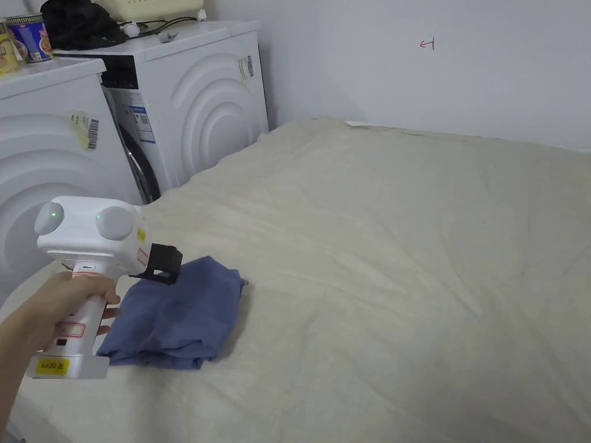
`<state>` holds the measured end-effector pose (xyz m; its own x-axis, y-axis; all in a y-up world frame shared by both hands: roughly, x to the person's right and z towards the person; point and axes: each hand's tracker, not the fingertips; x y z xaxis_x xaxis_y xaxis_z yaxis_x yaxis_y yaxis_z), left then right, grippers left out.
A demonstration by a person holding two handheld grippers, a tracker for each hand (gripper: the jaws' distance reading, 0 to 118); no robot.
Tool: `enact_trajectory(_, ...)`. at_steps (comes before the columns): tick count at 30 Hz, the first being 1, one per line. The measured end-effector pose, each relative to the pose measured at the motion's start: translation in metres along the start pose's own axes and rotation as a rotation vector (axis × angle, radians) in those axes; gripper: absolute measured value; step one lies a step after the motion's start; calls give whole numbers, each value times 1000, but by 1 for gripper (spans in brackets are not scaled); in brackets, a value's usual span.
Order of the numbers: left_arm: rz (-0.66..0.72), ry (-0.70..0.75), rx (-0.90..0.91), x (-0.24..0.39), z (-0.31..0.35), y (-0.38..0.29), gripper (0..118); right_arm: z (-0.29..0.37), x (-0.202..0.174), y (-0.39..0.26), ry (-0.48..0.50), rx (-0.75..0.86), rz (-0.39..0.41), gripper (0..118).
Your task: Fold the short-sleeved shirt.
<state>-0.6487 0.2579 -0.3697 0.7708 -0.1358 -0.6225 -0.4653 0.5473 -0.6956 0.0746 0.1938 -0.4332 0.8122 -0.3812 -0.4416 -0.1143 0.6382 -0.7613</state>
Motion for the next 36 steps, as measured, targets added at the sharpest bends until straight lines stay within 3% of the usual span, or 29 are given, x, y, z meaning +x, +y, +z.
enact_trajectory(3, -21, 11, 6, 9, 10, -8, 113, 2, 1, 0, -4, 11, -11, 0)
enact_trajectory(4, -25, 5, 0, 12, 14, -14, 107, 3, 1, 0, -11, 14, 1, 0)
enact_trajectory(5, -23, -6, 3, 17, 19, -19, 92, 6, 1, 0, -18, 17, 7, 0)
enact_trajectory(6, -28, -18, 17, 22, 25, -22, 68, 9, 2, 0, -16, 22, 7, 0)
enact_trajectory(7, -17, -9, 72, 28, 36, -29, 31, 13, 1, -1, -11, 27, 8, 0)
enact_trajectory(8, 16, -6, 111, 33, 44, -37, 9, 16, 2, -1, -14, 36, 5, 0)
enact_trajectory(10, 47, -2, 168, 45, 62, -51, 8, 23, 4, -2, -20, 53, 11, 0)
enact_trajectory(15, -62, -66, 341, 112, 128, -104, 4, 49, 11, -4, -45, 124, 0, 0)
enact_trajectory(18, -96, -77, 445, 156, 165, -143, 1, 72, 11, -4, -110, 201, 12, 0)
enact_trajectory(21, -130, -158, 483, 204, 202, -185, 1, 103, 11, -3, -64, 278, -11, 0)
enact_trajectory(26, -161, -241, 601, 269, 252, -225, 1, 139, 3, -2, -222, 375, 118, 0)
enact_trajectory(29, -162, -278, 641, 298, 276, -236, 1, 160, 4, -3, -161, 427, 67, 0)
enact_trajectory(31, -163, -237, 648, 317, 290, -245, 1, 171, 3, -4, -190, 475, 68, 0)
enact_trajectory(33, -178, -320, 646, 336, 307, -253, 1, 179, 0, -5, -243, 515, 94, 0)
enact_trajectory(36, -179, -350, 685, 358, 325, -267, 1, 188, -3, -5, -228, 547, 79, 0)
